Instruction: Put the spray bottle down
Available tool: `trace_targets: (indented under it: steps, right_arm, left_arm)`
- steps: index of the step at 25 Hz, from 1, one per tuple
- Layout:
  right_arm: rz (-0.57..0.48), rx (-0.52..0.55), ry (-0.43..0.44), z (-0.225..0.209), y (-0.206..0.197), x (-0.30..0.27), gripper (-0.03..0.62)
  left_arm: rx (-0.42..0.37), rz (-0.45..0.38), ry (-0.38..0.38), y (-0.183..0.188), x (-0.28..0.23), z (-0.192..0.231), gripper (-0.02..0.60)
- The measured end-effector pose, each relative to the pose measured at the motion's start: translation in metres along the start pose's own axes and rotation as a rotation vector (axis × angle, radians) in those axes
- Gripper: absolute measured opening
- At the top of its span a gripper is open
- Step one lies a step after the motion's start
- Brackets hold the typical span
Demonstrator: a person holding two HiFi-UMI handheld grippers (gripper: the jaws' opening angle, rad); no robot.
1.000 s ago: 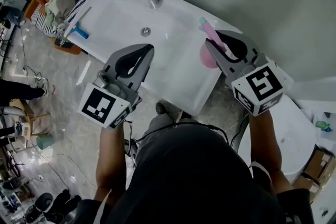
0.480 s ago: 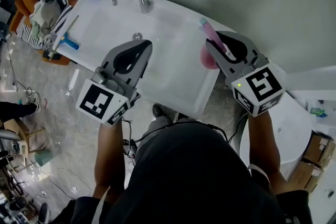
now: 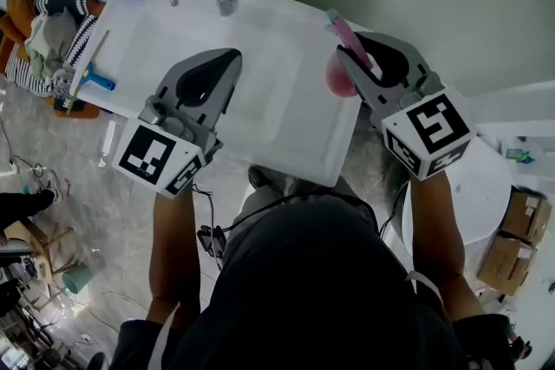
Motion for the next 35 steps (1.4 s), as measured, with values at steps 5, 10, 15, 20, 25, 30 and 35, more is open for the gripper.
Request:
trace_targets:
  steps: [5, 10, 15, 20, 25, 30, 35]
  right_arm:
    - [-0.006, -0.004, 0.038, -0.014, -0.003, -0.01, 0.095]
    - [-0.021, -0.004, 0.091, -0.045, -0.011, -0.025, 0.096]
    - [-0.043, 0.0, 0.145, -0.074, -0.016, -0.031, 0.095]
    - [-0.068, 0.022, 0.212, -0.097, -0.018, -0.038, 0.096]
    - [-0.085, 0.035, 0.264, -0.11, -0.025, -0.051, 0.096]
    - [-0.076, 0.037, 0.291, -0.12, -0.035, -0.067, 0.095]
    - [-0.054, 0.018, 0.278, -0.121, -0.037, -0.085, 0.095]
  left_arm:
    - [0.004, 0.024, 0.021, -0.004, -0.013, 0.002, 0.005]
    - [0.01, 0.059, 0.071, -0.01, -0.032, 0.003, 0.005]
    - [0.005, 0.089, 0.121, -0.009, -0.051, -0.004, 0.005]
    - [-0.005, 0.117, 0.175, -0.006, -0.062, -0.014, 0.005]
    - [-0.011, 0.135, 0.229, -0.012, -0.067, -0.02, 0.005]
    - [-0.011, 0.129, 0.264, -0.017, -0.069, -0.021, 0.005]
    - [0.012, 0.129, 0.264, -0.027, -0.069, -0.005, 0.005]
Point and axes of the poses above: the fingertips, and each gripper's own axes: x backward along the fingers, z to its left, y out of its top, the point moved 10 cm from there along x, backward along the fingers, and after that the axes turned 11 degrees about y, right-handed, at the moved point
